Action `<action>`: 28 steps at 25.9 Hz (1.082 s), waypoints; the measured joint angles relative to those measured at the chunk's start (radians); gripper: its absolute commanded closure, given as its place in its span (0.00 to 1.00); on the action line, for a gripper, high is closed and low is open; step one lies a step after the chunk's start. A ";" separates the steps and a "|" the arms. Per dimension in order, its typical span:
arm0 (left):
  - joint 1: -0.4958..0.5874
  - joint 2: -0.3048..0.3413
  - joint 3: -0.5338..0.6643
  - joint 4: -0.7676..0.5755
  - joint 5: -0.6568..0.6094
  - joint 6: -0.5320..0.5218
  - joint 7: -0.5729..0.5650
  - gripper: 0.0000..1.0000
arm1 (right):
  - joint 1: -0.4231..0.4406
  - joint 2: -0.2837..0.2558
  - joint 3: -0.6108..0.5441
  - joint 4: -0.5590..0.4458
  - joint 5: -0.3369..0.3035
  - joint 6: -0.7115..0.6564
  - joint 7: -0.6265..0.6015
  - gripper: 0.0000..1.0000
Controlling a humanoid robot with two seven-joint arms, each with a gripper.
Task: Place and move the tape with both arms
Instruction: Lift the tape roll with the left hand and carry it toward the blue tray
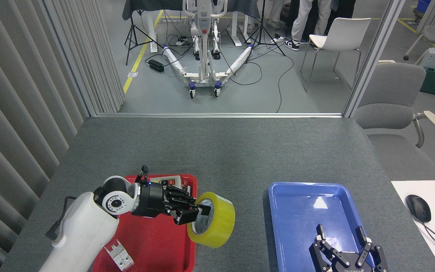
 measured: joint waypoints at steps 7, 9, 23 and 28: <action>0.110 -0.119 0.008 0.027 0.115 -0.027 0.024 1.00 | 0.001 0.000 0.003 0.000 -0.001 -0.017 0.003 0.00; 0.114 -0.133 0.012 0.040 0.125 -0.028 0.025 1.00 | 0.002 0.000 0.003 -0.001 -0.001 -0.019 0.003 0.00; 0.103 -0.198 0.014 0.084 0.141 -0.030 0.026 1.00 | 0.066 -0.027 -0.080 -0.003 -0.052 -0.449 -0.077 0.00; 0.103 -0.199 0.014 0.092 0.141 -0.030 0.026 1.00 | 0.077 -0.041 -0.125 -0.003 -0.076 -0.679 -0.106 0.00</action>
